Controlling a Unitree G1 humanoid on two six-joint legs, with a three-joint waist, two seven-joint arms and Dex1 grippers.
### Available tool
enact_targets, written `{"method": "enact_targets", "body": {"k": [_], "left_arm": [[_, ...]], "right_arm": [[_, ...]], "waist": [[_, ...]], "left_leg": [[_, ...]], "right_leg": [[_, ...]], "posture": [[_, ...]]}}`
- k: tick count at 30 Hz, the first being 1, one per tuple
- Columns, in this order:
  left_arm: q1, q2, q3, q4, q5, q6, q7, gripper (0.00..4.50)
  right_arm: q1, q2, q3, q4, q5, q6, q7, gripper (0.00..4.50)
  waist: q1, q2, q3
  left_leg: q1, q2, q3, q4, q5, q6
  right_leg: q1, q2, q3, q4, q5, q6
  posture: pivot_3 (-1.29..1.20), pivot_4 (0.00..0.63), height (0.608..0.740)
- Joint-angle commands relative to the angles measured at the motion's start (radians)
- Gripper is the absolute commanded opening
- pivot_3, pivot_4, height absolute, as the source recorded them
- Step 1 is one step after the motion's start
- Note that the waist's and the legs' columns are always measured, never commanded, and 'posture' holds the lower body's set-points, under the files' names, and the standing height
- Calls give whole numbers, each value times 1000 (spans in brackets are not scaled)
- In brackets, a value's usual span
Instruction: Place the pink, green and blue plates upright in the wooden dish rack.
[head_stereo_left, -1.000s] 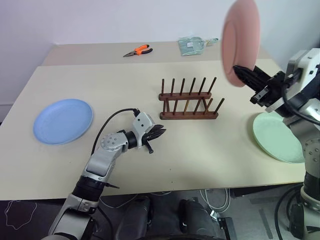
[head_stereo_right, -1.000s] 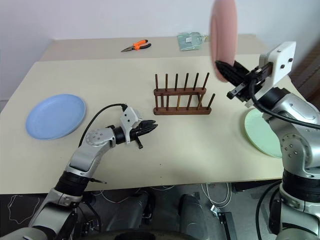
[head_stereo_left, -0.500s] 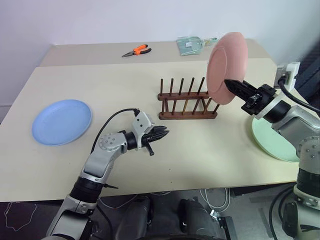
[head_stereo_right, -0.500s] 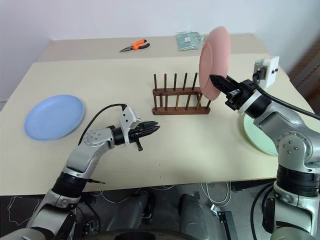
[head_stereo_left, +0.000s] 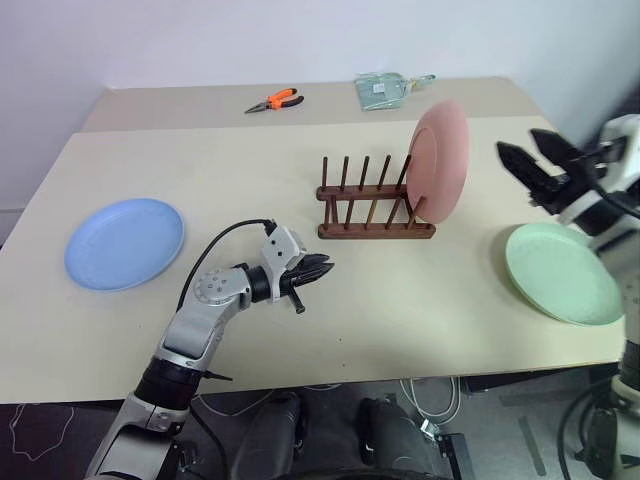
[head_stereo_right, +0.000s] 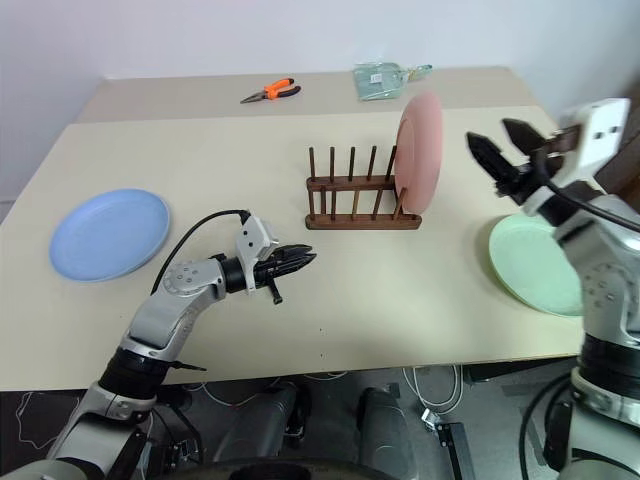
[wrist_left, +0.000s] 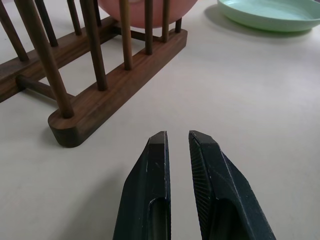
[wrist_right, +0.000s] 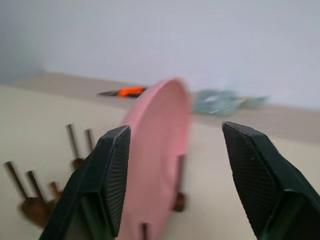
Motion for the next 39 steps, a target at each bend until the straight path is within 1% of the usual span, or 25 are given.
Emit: {"method": "enact_targets", "body": {"k": [1,3,5,8,9,11,14,15,16,19,21,23,26,27,29,31,32,33,34,35,37,39], "left_arm": [[-6,2,-2,-18,-4,-10,-12,648],[-17,2,-13,-1,2,-19,-25,648],[-26,1,-20,10,8,-27,-33,648],[-50,-10,-30,37,17,-43,-41,648],[-54,-13,-31,42,17,-45,-43,648],[-55,-14,-30,44,18,-48,-47,648],[-48,-11,-30,44,20,-53,-50,648],[-45,-9,-29,42,21,-54,-51,648],[-43,-8,-30,41,22,-55,-51,648],[-39,-5,-28,37,23,-55,-48,648],[-35,-3,-24,36,25,-56,-43,648],[-31,2,-21,38,27,-65,-40,648],[-24,3,-4,48,31,-93,-24,648],[-16,4,7,57,35,-123,-15,648],[0,18,22,73,43,-161,-10,648],[15,35,58,85,30,-202,-14,648],[18,40,72,90,23,-212,-14,648],[18,49,93,103,20,-226,-9,648],[17,67,120,122,15,-233,-11,648],[16,82,140,137,12,-242,-14,648],[13,102,170,151,-3,-240,-23,648],[8,114,184,150,-17,-229,-35,648]], "right_arm": [[152,-55,-26,-81,-49,29,46,2973],[262,-77,29,-104,-121,36,47,2973],[322,-83,78,-112,-185,24,36,2973],[367,-46,234,-20,-415,22,-136,2973],[372,-40,264,8,-467,23,-171,2735],[370,-15,266,34,-480,28,-181,2097],[362,-15,271,70,-525,5,-188,667],[357,-18,270,81,-541,-4,-192,123],[353,-18,269,90,-553,-11,-194,55],[321,-21,247,87,-586,-75,-200,55],[247,2,181,26,-529,-151,-185,55],[166,22,121,-22,-466,-188,-177,55],[12,56,45,-79,-342,-165,-182,55],[-62,87,7,-110,-224,-124,-190,55],[-158,122,-41,-169,-13,-32,-195,55],[-209,130,-74,-232,272,62,-195,55],[-222,126,-82,-252,373,93,-203,55],[-247,129,-70,-269,496,115,-234,55],[-283,160,-17,-285,608,125,-295,55],[-312,197,35,-297,687,128,-355,55],[-344,276,131,-312,788,124,-464,55],[-347,332,201,-308,818,121,-536,55]], "waist": [[-3,0,0],[-6,0,0],[-9,1,-1],[-8,1,-1],[-6,1,-1],[-3,2,-1],[-2,1,-1],[-3,1,-1],[-3,1,-1],[-3,1,-1],[-6,2,-1],[-14,4,0],[-16,5,1],[-14,4,1],[-11,2,2],[-4,2,2],[-3,2,2],[-3,2,2],[-5,1,2],[-10,1,2],[-28,1,2],[-32,1,2]], "left_leg": [[0,0,0,0,0,0],[0,0,0,0,0,0],[1,0,0,1,0,0],[1,1,2,1,0,0],[1,1,2,1,0,0],[1,1,2,1,0,0],[1,1,3,1,0,0],[1,1,3,2,0,0],[1,1,3,2,0,0],[1,1,3,2,0,0],[1,1,3,2,0,0],[1,1,4,2,0,0],[1,1,5,1,0,0],[1,2,4,1,0,0],[1,2,4,1,0,0],[1,2,4,1,0,0],[1,2,3,0,0,0],[1,2,3,0,0,1],[1,2,3,1,0,1],[1,2,3,1,-1,1],[1,2,3,0,-1,1],[1,2,3,-1,-1,1]], "right_leg": [[0,0,0,0,0,0],[0,0,0,0,0,0],[0,0,0,0,0,0],[0,0,0,0,0,0],[0,0,0,0,0,0],[0,-1,0,0,0,0],[0,0,0,0,0,0],[0,0,0,0,0,0],[1,0,0,0,0,0],[1,0,0,0,0,0],[1,0,0,0,0,0],[0,1,1,1,0,1],[-1,2,1,1,0,1],[-1,2,1,1,0,2],[-1,2,1,1,1,3],[-1,2,1,1,1,3],[-1,1,0,1,1,2],[-1,0,0,1,0,1],[-1,-1,1,1,0,1],[-1,-1,1,1,0,1],[-1,-2,1,1,0,0],[-2,-2,1,1,0,0]], "posture": [[0,150,719],[0,150,719],[0,150,719],[0,150,719],[0,150,719],[0,150,719],[0,150,719],[0,150,719],[0,150,719],[0,150,719],[0,150,719],[0,150,719],[0,150,719],[0,150,719],[0,150,719],[0,150,719],[0,150,719],[0,150,719],[0,150,719],[0,150,719],[0,150,719],[0,150,719]]}}
